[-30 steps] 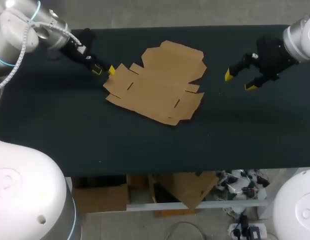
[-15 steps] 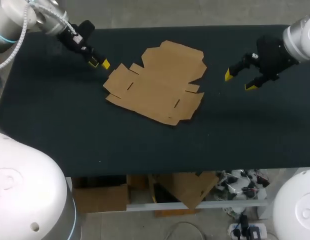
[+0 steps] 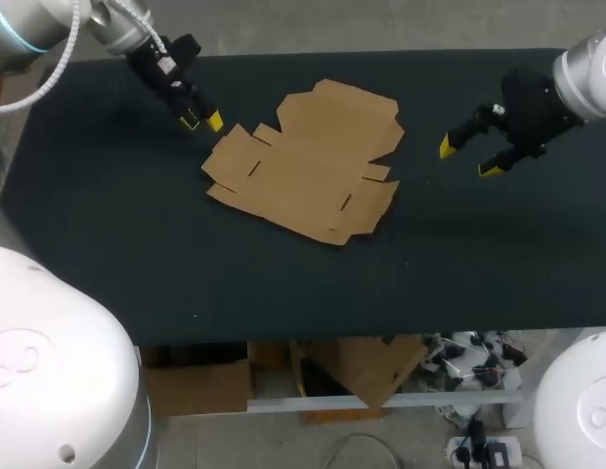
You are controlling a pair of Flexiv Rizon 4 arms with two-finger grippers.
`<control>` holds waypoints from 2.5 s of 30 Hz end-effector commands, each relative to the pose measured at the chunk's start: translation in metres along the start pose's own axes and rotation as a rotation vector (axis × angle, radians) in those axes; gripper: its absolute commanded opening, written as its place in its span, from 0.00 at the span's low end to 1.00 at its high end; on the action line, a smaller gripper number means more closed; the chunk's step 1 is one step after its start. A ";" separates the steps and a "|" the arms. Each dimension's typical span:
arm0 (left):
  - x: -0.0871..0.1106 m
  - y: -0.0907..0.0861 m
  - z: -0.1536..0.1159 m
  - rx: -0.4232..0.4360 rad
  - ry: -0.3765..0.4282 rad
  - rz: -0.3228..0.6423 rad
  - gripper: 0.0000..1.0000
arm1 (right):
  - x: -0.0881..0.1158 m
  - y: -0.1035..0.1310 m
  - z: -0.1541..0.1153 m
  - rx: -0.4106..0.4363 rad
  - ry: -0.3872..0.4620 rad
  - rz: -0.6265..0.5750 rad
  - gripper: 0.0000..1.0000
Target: Assemble the packaging by folding the flat box into shape, placing the metal phone stand inside, and closing the box properly
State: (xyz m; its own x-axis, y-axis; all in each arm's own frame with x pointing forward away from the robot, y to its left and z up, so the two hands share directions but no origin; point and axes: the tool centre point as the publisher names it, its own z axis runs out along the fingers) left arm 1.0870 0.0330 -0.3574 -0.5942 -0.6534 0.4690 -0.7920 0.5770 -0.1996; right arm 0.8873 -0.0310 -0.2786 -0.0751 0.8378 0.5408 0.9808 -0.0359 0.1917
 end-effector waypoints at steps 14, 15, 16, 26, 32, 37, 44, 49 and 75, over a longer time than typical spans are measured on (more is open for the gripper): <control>0.007 -0.008 0.032 0.015 -0.039 -0.046 0.96 | 0.000 0.000 -0.002 0.002 -0.001 0.000 1.00; 0.008 -0.008 0.033 0.014 -0.038 -0.045 0.95 | 0.000 0.000 -0.002 0.002 -0.001 0.000 1.00; 0.009 -0.008 0.035 0.011 -0.038 -0.040 0.93 | 0.000 0.000 -0.002 0.002 -0.001 0.000 1.00; 0.018 -0.008 0.047 -0.001 -0.071 -0.046 0.18 | 0.000 0.000 -0.002 0.002 -0.001 0.000 1.00; 0.022 -0.003 0.045 0.024 -0.088 -0.067 0.00 | 0.000 0.000 -0.002 0.002 -0.001 0.000 1.00; 0.030 0.006 0.043 0.062 -0.086 -0.089 0.00 | 0.000 0.000 -0.002 0.002 -0.001 0.000 1.00; 0.047 0.024 0.044 0.111 -0.060 -0.144 0.00 | 0.000 0.000 -0.002 0.002 -0.001 0.000 1.00; 0.059 0.034 0.047 0.143 -0.041 -0.194 0.00 | 0.000 0.000 -0.002 0.002 -0.001 0.000 1.00; 0.087 0.064 0.065 0.296 0.072 -0.394 0.00 | 0.000 0.000 -0.002 0.002 -0.001 0.000 1.00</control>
State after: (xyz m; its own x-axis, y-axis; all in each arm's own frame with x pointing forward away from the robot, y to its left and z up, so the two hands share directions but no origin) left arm 0.9802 -0.0193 -0.3852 -0.2379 -0.7530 0.6135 -0.9699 0.1501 -0.1918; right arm 0.8873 -0.0310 -0.2786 -0.0751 0.8378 0.5408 0.9808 -0.0359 0.1917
